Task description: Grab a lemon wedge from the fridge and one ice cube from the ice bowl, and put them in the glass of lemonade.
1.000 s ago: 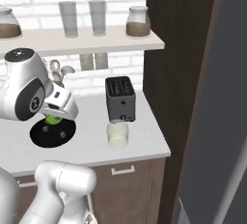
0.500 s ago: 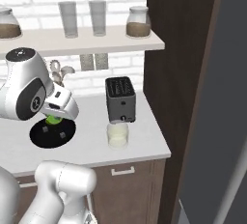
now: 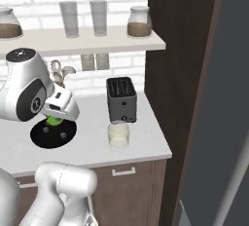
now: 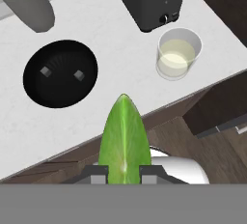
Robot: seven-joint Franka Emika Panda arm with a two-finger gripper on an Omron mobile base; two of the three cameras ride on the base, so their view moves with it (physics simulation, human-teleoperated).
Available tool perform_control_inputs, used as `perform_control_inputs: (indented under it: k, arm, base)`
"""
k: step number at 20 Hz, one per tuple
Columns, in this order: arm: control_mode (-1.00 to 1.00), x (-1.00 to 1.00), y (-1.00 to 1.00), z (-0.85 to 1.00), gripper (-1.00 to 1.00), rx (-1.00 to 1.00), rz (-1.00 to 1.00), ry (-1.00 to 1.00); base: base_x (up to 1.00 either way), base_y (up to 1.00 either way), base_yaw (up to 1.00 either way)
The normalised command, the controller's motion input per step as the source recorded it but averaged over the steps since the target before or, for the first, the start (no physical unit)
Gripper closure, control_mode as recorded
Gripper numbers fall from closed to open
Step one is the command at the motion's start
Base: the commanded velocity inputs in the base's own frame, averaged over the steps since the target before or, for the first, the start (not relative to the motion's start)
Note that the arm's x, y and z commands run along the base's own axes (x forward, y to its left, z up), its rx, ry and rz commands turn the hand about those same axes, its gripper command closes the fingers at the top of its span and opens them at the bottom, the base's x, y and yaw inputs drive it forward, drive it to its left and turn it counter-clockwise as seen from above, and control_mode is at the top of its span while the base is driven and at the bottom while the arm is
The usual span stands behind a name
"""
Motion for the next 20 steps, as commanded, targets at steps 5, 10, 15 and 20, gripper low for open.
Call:
perform_control_inputs:
  k: [5,10,15,20]
  arm:
    - [-1.0,0.08,-0.07,-0.15,1.0,0.03,0.0,0.0]
    - [-1.0,0.33,-0.11,-0.48,1.0,0.08,0.0,0.0]
    - [-1.0,0.67,-0.01,-0.25,1.0,0.0,-0.01,0.05]
    - [-1.0,1.0,-0.34,-0.4,1.0,-0.03,-0.03,0.27]
  base:
    - [0.0,0.0,0.0]
    - [0.0,0.0,0.0]
    - [0.0,0.0,0.0]
    - [0.0,0.0,0.0]
